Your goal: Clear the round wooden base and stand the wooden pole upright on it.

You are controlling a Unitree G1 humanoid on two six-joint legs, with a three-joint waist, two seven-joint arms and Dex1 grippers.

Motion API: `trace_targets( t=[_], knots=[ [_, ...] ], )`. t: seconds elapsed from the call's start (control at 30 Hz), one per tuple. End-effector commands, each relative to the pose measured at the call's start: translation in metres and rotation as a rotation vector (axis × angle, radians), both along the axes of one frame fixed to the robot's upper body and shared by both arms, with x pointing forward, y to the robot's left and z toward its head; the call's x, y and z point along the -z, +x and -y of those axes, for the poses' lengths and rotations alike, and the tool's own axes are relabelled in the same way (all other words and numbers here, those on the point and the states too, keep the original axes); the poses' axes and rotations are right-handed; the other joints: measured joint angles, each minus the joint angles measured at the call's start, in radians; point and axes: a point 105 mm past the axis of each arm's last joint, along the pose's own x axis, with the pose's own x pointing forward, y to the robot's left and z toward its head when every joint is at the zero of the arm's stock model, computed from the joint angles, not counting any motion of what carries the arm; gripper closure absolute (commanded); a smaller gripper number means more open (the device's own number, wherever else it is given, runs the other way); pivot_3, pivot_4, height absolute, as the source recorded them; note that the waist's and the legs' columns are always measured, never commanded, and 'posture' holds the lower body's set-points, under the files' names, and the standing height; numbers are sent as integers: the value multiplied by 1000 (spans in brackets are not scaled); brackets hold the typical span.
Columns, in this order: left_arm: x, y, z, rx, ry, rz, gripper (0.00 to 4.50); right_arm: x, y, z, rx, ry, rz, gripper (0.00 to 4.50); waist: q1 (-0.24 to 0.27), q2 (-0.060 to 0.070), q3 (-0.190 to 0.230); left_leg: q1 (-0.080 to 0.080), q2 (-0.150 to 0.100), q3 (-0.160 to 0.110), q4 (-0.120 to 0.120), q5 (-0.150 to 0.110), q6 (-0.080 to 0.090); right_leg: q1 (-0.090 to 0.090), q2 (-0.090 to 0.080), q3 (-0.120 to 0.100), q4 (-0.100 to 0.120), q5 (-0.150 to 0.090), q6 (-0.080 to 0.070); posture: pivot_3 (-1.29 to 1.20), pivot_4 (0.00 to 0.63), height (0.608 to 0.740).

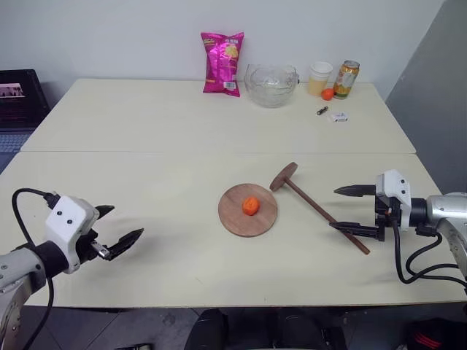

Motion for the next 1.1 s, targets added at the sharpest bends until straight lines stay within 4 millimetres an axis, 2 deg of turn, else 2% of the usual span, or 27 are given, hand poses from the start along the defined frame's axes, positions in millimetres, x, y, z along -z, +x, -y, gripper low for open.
trace_targets(
  t=[0.03,0.4,0.83,0.93,1.1],
  knots=[
    [-11,0,1,9,9,41,29,-12,-1,2,-7,1,49,0,0,0,0,0,0,0,0,0,0,0,0,0,0,0,0,0,150,740],
    [-18,0,5,45,24,92,29,-17,-3,-6,-43,16,53,0,0,0,0,0,0,0,0,0,0,0,0,0,0,0,0,0,150,740],
    [-18,-5,14,113,-4,55,29,-27,0,-6,-42,10,70,0,0,0,0,0,0,0,0,0,0,0,0,0,0,0,0,0,150,740],
    [-19,-2,16,121,15,57,29,-34,-1,-14,-70,23,75,0,0,0,0,0,0,0,0,0,0,0,0,0,0,0,0,0,150,740],
    [-14,-4,28,183,36,33,29,-44,-7,-41,-162,58,121,0,-2,0,0,0,0,0,0,0,0,0,0,0,0,0,0,0,150,740]
  ],
)
